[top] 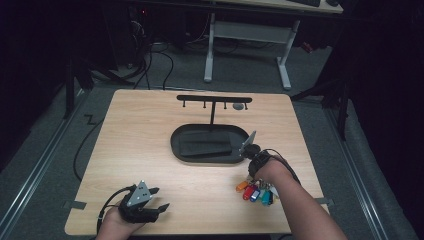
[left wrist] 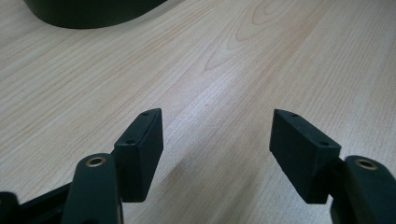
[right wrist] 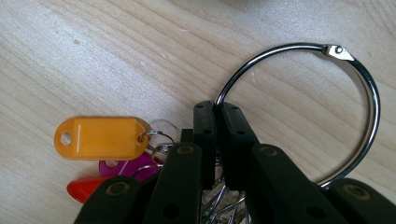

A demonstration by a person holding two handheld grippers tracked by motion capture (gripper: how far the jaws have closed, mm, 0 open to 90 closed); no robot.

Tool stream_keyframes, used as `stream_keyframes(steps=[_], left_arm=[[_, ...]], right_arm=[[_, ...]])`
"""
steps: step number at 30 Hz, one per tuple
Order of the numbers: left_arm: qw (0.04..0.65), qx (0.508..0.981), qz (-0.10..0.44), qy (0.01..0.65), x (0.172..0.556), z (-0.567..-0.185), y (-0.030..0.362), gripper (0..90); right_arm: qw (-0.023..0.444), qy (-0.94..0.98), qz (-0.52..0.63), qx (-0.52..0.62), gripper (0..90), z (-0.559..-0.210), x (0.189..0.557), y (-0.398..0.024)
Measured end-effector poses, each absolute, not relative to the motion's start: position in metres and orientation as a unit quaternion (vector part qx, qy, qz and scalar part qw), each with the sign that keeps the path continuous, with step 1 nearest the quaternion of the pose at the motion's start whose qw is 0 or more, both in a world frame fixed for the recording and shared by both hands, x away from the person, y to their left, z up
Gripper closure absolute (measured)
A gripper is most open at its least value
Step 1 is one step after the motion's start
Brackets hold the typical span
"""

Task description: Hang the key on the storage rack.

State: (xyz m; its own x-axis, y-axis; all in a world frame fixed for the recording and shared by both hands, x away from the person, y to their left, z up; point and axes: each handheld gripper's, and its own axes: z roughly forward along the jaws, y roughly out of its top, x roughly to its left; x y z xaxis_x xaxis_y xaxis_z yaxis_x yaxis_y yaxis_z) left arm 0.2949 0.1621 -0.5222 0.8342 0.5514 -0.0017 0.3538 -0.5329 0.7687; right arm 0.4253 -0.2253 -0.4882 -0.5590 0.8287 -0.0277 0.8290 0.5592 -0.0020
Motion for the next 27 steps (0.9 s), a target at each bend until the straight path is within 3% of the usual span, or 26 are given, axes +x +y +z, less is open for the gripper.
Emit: stream_keyframes(steps=[8, 27], left_arm=[[0.408, 0.867, 0.118, 0.259, 0.296, -0.523, 0.161, 35.5], [0.401, 0.872, 0.124, 0.252, 0.295, -0.524, 0.159, 35.8]], right_arm=[[0.027, 0.894, -0.023, 0.448, 87.0, -0.484, 0.418, -0.225], [0.069, 0.929, -0.026, 0.364, 87.8, -0.409, 0.378, -0.234]])
